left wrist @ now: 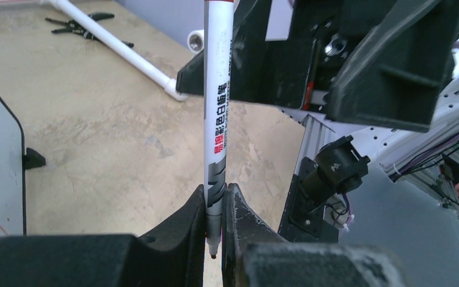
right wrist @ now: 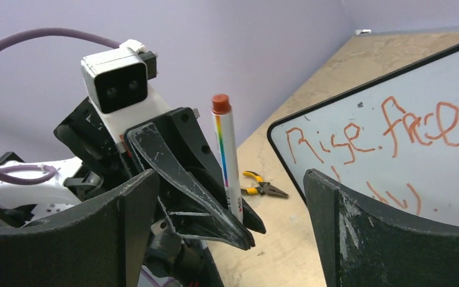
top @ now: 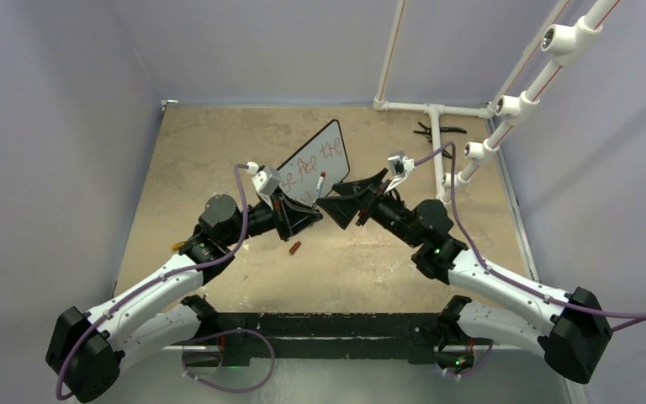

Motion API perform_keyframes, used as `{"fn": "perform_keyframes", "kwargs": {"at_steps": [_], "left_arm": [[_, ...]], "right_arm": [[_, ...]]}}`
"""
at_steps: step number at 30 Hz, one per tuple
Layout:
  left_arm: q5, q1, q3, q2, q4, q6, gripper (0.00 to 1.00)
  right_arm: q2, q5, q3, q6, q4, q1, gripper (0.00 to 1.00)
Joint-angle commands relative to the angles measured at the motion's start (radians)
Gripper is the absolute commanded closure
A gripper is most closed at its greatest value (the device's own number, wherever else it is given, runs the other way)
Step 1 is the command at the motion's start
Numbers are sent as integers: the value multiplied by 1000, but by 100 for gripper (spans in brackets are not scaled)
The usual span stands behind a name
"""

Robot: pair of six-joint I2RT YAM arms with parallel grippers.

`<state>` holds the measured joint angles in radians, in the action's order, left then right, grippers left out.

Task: Write a sentence on the whiteboard
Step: Pass from the left arm to the right

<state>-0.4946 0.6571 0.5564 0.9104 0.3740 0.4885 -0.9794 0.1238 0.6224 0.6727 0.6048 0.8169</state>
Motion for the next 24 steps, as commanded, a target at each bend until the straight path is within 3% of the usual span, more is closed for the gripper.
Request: {"fn": "perform_keyframes", "kwargs": {"at_steps": [1, 9, 17, 22, 24], "left_arm": [[-17, 0, -31, -5, 153, 50, 100], [-55, 1, -37, 19, 171, 62, 100], [-81, 0, -35, 40, 176, 58, 100], [-63, 0, -30, 50, 132, 46, 100], [-26, 0, -14, 54, 64, 18, 93]], "right_arm": [[-26, 19, -38, 96, 216, -2, 10], [-105, 85, -15, 79, 254, -1, 42], [-138, 111, 2, 63, 255, 0, 64], [-126, 95, 3, 43, 232, -1, 90], [-114, 76, 5, 33, 206, -2, 95]]}}
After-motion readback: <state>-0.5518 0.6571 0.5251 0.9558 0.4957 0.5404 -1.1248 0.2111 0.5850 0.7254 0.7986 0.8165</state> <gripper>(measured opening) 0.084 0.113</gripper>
